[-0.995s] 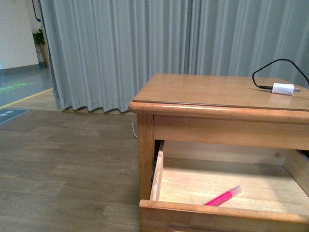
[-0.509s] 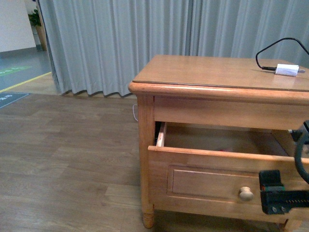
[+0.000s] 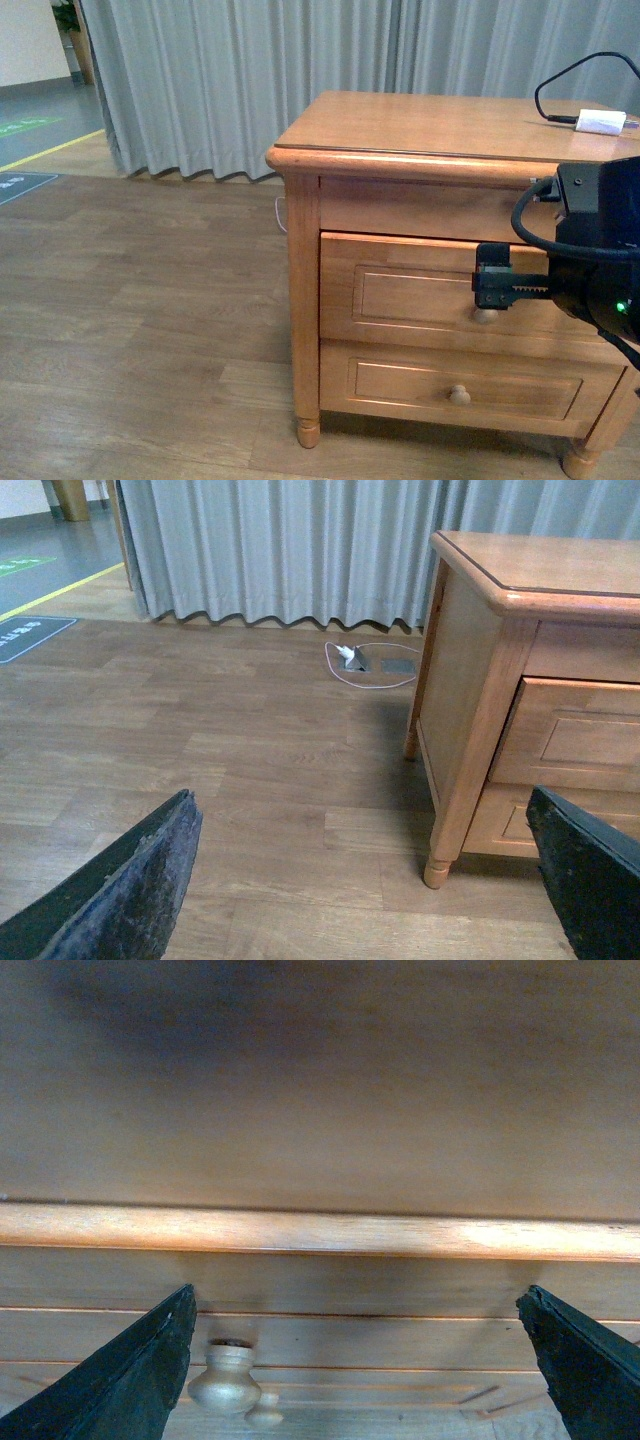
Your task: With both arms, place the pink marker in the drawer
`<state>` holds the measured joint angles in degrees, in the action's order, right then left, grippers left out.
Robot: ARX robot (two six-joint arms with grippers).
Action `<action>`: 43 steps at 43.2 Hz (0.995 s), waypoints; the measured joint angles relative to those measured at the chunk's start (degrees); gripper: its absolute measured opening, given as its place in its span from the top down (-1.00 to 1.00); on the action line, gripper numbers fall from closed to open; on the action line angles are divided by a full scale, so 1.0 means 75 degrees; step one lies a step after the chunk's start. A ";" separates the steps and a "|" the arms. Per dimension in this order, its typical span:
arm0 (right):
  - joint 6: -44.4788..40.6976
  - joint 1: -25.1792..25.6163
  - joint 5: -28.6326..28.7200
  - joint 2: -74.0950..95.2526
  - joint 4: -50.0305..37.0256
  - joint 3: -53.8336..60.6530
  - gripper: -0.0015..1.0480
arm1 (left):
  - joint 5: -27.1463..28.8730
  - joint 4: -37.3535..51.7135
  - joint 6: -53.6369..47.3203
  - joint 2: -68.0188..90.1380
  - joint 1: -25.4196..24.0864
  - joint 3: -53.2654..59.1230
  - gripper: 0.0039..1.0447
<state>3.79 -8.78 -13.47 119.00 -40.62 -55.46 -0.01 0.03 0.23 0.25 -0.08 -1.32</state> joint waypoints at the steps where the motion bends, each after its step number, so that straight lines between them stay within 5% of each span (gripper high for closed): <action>1: 0.0009 0.0000 -0.0020 0.0055 0.0029 -0.0096 -0.84 | 0.0000 0.0000 0.0000 0.0000 0.0000 0.0000 -0.89; 27: -0.0038 -0.0032 0.0187 -0.0816 0.0146 0.0868 -0.84 | 0.0000 0.0000 0.0000 0.0000 0.0000 0.0000 -0.89; 43: 0.0219 -0.0137 0.0545 -0.4628 0.2323 0.2486 -0.84 | 0.0000 0.0000 0.0000 0.0000 0.0000 0.0000 -0.89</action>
<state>5.43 -9.80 -9.39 84.29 -23.20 -36.82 -0.01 0.03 0.23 0.25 -0.08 -1.32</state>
